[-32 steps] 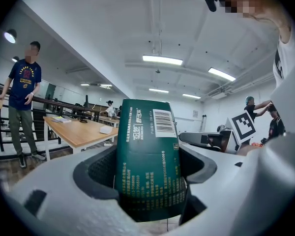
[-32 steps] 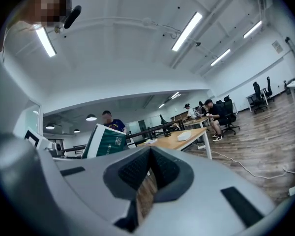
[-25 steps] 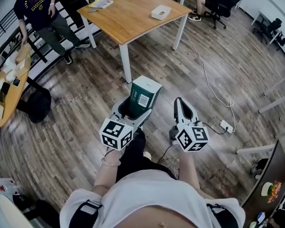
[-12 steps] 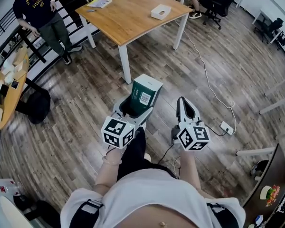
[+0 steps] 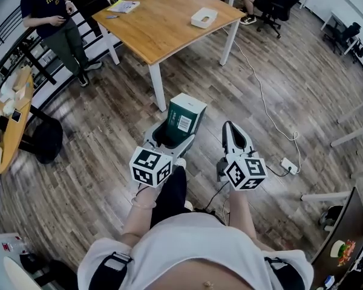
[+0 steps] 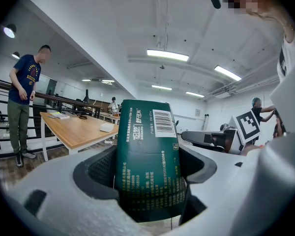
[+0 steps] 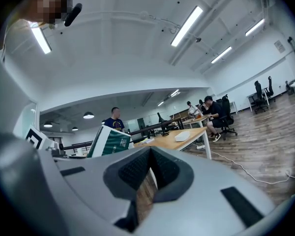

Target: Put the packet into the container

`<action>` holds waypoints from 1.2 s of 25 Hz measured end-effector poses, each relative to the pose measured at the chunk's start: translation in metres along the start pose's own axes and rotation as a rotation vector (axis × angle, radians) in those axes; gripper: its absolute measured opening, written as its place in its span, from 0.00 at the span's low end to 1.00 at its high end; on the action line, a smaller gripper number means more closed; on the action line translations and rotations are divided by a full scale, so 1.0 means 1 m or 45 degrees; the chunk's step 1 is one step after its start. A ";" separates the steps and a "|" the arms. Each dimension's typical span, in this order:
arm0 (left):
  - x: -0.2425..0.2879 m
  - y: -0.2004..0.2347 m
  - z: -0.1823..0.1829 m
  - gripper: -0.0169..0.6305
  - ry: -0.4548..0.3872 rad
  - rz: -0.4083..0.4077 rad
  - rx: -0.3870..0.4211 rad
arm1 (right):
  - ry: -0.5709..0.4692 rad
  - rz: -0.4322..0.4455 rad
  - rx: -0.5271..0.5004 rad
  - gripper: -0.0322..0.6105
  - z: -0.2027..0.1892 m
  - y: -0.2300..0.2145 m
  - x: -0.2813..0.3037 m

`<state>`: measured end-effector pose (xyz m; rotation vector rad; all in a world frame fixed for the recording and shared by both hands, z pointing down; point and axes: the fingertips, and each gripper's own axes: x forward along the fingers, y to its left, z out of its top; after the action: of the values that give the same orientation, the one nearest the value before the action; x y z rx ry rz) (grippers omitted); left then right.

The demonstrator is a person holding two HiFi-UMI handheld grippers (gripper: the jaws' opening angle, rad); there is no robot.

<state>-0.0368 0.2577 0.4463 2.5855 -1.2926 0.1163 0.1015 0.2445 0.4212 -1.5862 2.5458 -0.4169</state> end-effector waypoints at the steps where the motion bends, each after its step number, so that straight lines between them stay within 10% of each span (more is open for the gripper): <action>1: 0.005 0.004 0.001 0.62 0.002 -0.006 0.001 | 0.003 -0.002 0.000 0.07 0.000 -0.001 0.005; 30: 0.136 0.134 0.046 0.62 0.062 -0.089 0.009 | 0.007 -0.043 0.007 0.07 0.027 -0.041 0.187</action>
<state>-0.0628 0.0630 0.4510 2.6136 -1.1854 0.1707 0.0600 0.0559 0.4161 -1.6306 2.5224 -0.4323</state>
